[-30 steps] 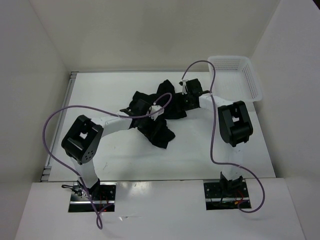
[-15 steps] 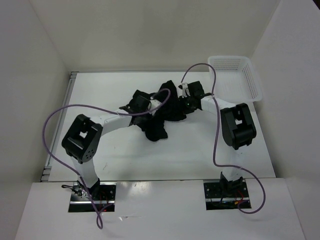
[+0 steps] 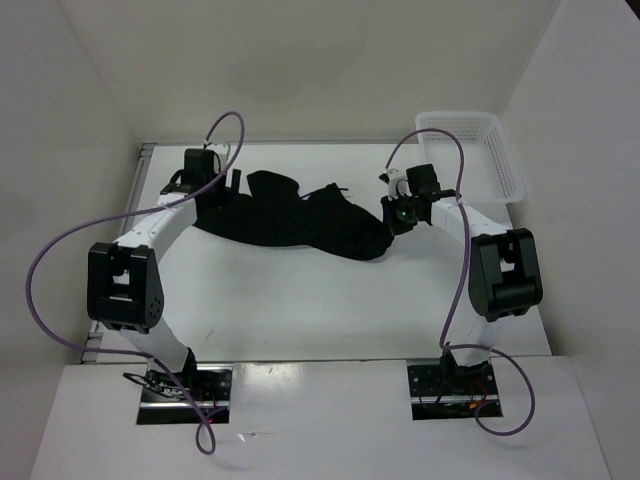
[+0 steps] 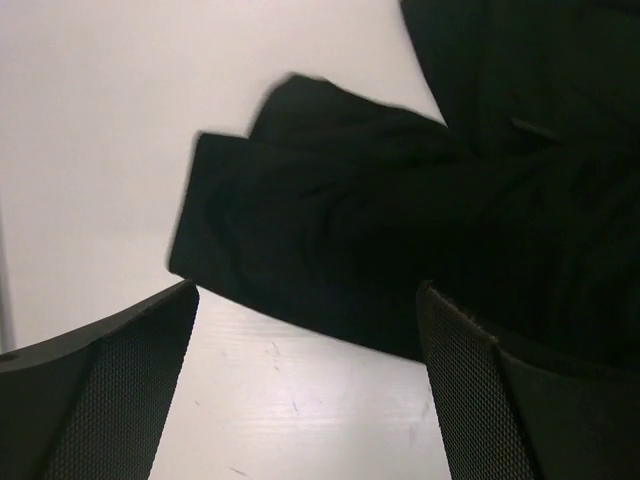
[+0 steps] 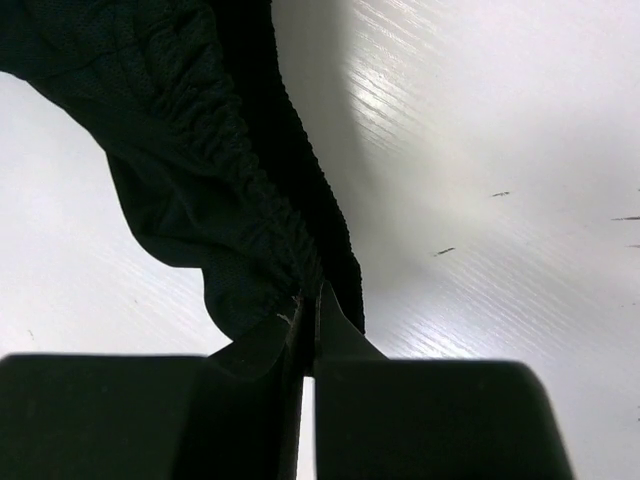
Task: Fold and stack the shorts
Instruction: Flatten the shorts out
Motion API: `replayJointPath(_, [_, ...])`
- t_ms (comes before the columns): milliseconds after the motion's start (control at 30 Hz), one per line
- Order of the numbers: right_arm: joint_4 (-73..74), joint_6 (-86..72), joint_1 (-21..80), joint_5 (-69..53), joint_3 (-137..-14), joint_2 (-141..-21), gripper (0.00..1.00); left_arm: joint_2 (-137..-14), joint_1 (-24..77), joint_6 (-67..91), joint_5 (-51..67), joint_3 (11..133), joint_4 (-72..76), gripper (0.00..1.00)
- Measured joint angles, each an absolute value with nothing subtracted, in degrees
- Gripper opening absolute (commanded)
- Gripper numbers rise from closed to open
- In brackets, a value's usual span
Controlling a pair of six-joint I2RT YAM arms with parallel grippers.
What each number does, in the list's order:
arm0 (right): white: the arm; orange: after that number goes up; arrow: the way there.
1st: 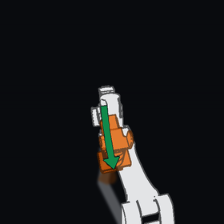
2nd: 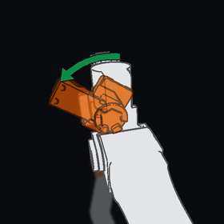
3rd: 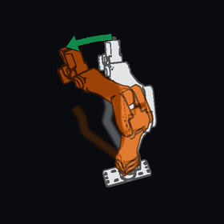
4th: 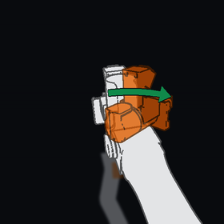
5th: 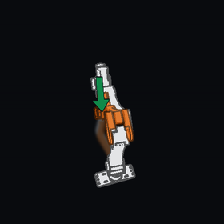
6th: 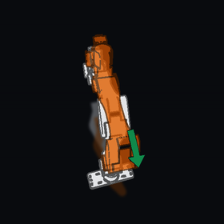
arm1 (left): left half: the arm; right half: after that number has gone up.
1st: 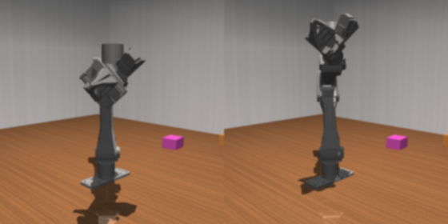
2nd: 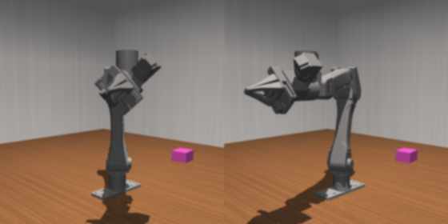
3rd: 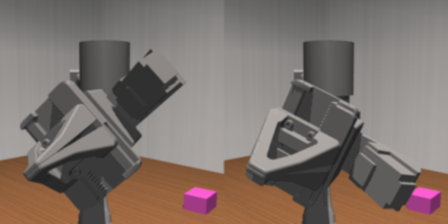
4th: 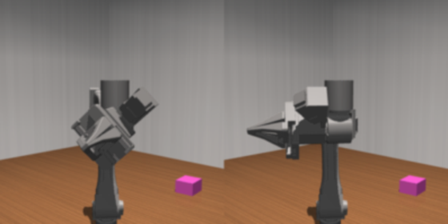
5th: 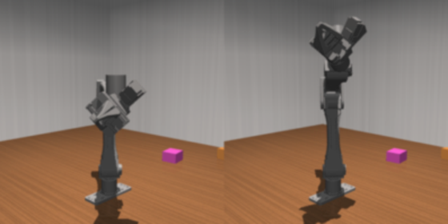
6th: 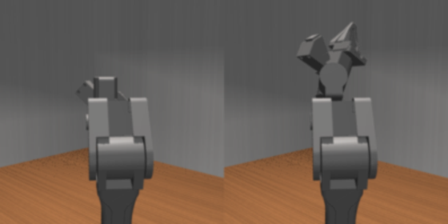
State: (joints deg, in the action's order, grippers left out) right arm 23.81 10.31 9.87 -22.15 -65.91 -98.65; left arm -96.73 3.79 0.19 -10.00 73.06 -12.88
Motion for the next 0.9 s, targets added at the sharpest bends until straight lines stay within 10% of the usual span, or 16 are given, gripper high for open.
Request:
replayJointPath(133, [23.9, 10.8, 9.9, -21.7, -65.9, -98.7, 0.10, -94.8, 5.4, 0.2, -8.4, 68.8, -15.3, 0.96])
replayJointPath(233, [24.4, 12.3, 9.9, -21.5, -65.9, -98.7, 0.72, -94.3, 5.6, 0.2, -8.3, 65.4, -16.6, 0.96])
replayJointPath(333, [25.8, 15.8, 9.9, -20.6, -66.4, -98.7, 0.87, -94.3, 6.0, 0.2, -9.1, 62.8, -17.2, 0.96])
replayJointPath(533, [27.9, 14.1, 11.1, -23.0, -81.0, -101.8, 0.88, -94.9, 6.1, 0.2, -10.2, 62.6, -16.3, 0.96])
replayJointPath(733, [19.3, 3.7, 17.4, -26.9, -95.9, -113.3, 0.67, -99.9, 0.3, 0.2, -8.8, 69.3, -16.2, 0.96])
replayJointPath(900, [16.9, -5.6, 20.2, -23.9, -100.5, -126.5, 0.82, -100.8, -3.3, 0.2, -7.1, 72.1, -16.6, 1.00])
